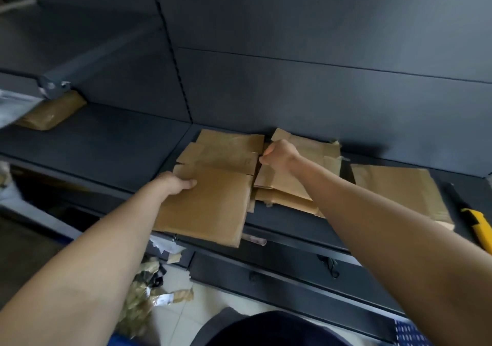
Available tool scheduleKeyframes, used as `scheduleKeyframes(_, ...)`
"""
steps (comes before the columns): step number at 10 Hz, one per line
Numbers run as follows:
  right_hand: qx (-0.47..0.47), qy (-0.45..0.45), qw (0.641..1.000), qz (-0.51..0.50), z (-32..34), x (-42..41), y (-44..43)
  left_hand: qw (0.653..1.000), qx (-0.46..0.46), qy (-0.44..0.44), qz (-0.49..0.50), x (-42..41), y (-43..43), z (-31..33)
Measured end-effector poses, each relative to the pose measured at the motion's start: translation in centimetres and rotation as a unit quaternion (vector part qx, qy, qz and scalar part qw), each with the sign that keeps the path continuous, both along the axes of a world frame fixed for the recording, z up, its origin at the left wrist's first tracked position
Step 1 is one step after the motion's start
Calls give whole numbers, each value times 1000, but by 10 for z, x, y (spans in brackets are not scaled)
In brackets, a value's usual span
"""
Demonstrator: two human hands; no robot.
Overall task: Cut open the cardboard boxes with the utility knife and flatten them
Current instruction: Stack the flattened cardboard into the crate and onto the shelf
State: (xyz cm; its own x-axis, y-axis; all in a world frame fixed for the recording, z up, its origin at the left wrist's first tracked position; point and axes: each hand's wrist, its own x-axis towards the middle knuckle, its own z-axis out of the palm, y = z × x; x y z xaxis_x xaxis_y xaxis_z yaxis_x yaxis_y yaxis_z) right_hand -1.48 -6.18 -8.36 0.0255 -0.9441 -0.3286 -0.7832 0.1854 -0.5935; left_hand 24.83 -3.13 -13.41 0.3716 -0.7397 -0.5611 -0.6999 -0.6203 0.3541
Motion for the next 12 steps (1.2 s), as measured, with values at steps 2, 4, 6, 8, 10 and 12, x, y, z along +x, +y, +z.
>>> scheduleKeyframes(2, 22, 30, 999, -9, -12, 10, -6, 975, 11, 194, 109, 46, -16, -25)
scheduleKeyframes(4, -5, 40, 991, -131, -16, -19, -20, 972, -41, 213, 84, 74, -68, -34)
scheduleKeyframes(6, 41, 106, 962, -249, -30, -79, -5, 973, 18, 219, 71, 34, -71, 31)
scheduleKeyframes(8, 146, 129, 951, -239, -56, -106, 0, 945, 5, 306, 115, 31, -99, 29)
scheduleKeyframes(10, 104, 69, 952, -280, -53, -100, -2, 989, -46, 135, 31, 4, -99, -12)
scheduleKeyframes(12, 88, 53, 930, -354, -44, -89, 4, 991, -111, 67, 29, -13, -101, -23)
